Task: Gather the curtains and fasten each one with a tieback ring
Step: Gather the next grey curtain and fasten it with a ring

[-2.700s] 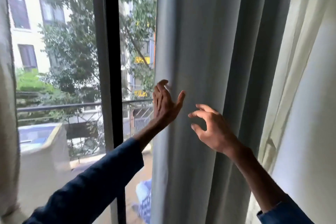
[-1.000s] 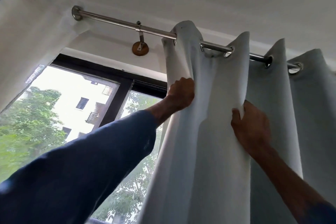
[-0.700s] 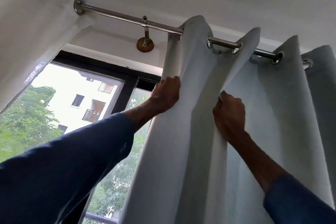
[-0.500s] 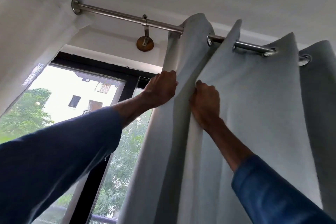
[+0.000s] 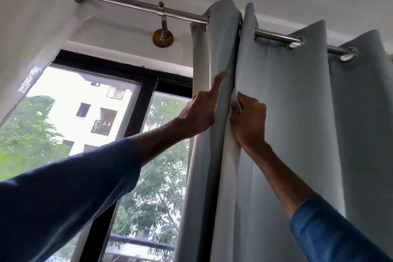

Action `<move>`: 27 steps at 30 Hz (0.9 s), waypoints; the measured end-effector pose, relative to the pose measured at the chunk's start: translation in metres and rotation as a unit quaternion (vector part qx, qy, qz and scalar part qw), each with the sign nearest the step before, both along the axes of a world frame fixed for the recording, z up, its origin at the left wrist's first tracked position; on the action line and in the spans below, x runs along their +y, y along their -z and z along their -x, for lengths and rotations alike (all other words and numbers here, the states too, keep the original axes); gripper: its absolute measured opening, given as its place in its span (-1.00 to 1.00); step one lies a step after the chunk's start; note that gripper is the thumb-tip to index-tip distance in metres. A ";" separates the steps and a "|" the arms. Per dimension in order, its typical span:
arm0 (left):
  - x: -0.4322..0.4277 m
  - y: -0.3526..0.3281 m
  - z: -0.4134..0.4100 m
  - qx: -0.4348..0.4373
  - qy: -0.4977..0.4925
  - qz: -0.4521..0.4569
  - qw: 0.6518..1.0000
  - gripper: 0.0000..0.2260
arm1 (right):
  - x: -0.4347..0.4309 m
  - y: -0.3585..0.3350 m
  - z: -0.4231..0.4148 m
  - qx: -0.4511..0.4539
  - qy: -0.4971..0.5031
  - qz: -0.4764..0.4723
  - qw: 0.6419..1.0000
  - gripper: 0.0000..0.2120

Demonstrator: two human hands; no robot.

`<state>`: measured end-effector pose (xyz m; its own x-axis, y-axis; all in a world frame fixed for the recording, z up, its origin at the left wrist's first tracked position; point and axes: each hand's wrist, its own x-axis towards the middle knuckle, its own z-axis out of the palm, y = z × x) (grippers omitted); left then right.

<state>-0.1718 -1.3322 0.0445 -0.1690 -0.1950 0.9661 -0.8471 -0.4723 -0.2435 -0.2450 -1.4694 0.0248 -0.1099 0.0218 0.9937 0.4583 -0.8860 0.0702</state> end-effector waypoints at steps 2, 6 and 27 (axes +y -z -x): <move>-0.008 0.009 0.000 0.025 0.001 -0.014 1.000 -0.28 | -0.010 0.006 0.002 0.016 0.020 -0.022 0.999 -0.76; -0.019 0.034 -0.001 0.064 -0.007 -0.015 0.998 -0.61 | -0.020 0.020 0.004 0.052 0.041 -0.043 0.997 -0.90; 0.155 0.021 0.033 0.048 -0.379 0.036 0.923 -0.41 | 0.045 0.052 -0.030 0.131 0.033 0.002 0.991 -0.43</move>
<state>-0.2050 -1.1769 0.0235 0.0774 -0.1556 0.9848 -0.2816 -0.9509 -0.1282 -0.2148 -1.4247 -0.0274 0.1535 0.0242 0.9878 0.4020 -0.9147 -0.0401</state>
